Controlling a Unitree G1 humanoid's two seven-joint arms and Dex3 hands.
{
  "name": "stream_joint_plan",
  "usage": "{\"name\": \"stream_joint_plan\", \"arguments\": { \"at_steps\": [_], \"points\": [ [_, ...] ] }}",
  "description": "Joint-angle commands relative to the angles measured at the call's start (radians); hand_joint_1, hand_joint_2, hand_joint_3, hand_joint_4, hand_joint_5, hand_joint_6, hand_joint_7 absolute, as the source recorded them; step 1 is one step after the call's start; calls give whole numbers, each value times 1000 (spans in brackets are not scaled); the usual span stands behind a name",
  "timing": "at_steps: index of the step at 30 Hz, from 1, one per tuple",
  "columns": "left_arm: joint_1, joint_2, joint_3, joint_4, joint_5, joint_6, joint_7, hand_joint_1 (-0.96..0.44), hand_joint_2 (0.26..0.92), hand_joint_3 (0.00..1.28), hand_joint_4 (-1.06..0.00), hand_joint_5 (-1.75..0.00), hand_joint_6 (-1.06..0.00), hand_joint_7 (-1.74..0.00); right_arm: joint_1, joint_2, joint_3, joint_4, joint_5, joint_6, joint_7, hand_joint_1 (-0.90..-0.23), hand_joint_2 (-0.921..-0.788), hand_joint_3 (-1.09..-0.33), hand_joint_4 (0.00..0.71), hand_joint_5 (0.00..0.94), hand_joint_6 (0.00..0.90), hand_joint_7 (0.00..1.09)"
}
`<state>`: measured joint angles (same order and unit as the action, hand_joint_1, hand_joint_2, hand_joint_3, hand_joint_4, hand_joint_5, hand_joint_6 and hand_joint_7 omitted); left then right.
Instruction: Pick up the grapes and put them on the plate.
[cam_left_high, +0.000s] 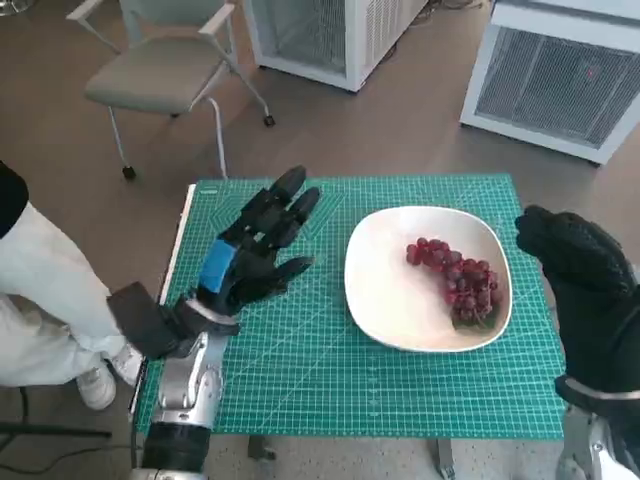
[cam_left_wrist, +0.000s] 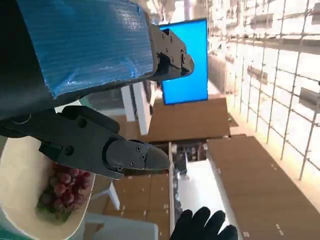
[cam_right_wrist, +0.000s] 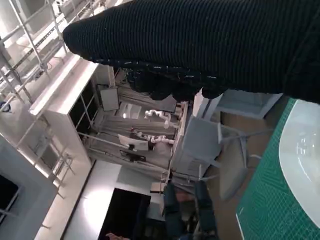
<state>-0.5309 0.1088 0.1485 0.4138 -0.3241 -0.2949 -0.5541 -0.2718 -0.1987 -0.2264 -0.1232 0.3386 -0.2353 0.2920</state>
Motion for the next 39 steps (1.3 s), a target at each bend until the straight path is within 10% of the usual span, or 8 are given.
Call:
{"name": "stream_joint_plan", "arguments": {
  "at_steps": [1, 39],
  "points": [
    [47, -3, -8, -41, -9, -8, -10, -512, 921, 208, -235, -8, -295, -1, -2, -10, 6, 20, -9, 1, 10, -518, -921, -556, 376, 426, 225, 867],
    [144, 9, -3, -117, -7, -29, 11, -443, 921, 224, -296, -8, -321, -6, -26, -17, 22, 39, 7, 16, 35, -523, -921, -553, 385, 414, 230, 857]
  ]
}}
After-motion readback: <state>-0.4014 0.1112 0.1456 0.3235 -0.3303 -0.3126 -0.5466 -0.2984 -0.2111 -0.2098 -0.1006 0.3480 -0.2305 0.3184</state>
